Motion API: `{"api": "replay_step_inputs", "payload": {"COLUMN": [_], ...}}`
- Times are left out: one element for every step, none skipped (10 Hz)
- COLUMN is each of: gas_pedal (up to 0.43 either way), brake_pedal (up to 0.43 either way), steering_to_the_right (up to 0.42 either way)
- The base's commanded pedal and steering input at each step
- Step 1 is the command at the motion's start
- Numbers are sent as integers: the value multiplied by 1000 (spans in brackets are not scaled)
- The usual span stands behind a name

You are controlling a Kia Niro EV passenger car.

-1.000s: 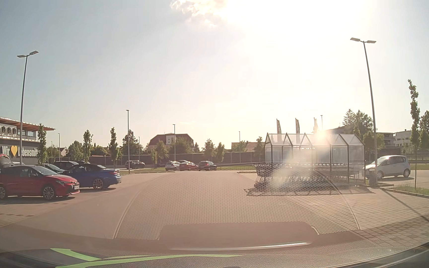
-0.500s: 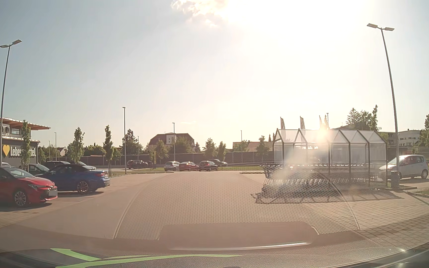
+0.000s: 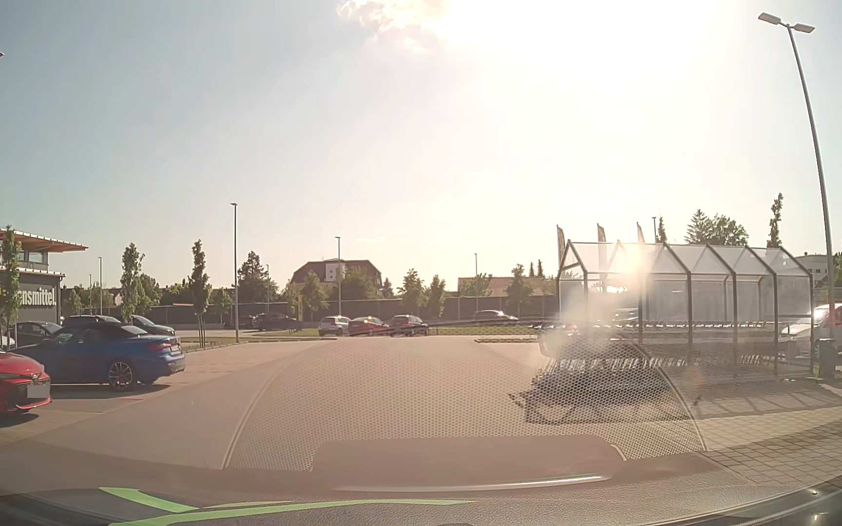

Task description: Follow the waypoints while adhering to traffic rules and regulations

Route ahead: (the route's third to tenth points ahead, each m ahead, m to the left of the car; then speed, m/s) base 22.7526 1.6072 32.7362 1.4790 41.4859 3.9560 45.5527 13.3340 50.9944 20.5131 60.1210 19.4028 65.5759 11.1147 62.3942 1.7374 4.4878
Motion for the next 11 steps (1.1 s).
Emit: {"api": "replay_step_inputs", "payload": {"gas_pedal": [59,59,59,59,59,59,59,59,47,39,39], "brake_pedal": [0,0,0,0,0,0,0,0,0,0,0], "steering_to_the_right": [2,2,1,1,1,2,1,1,1,2,2]}}
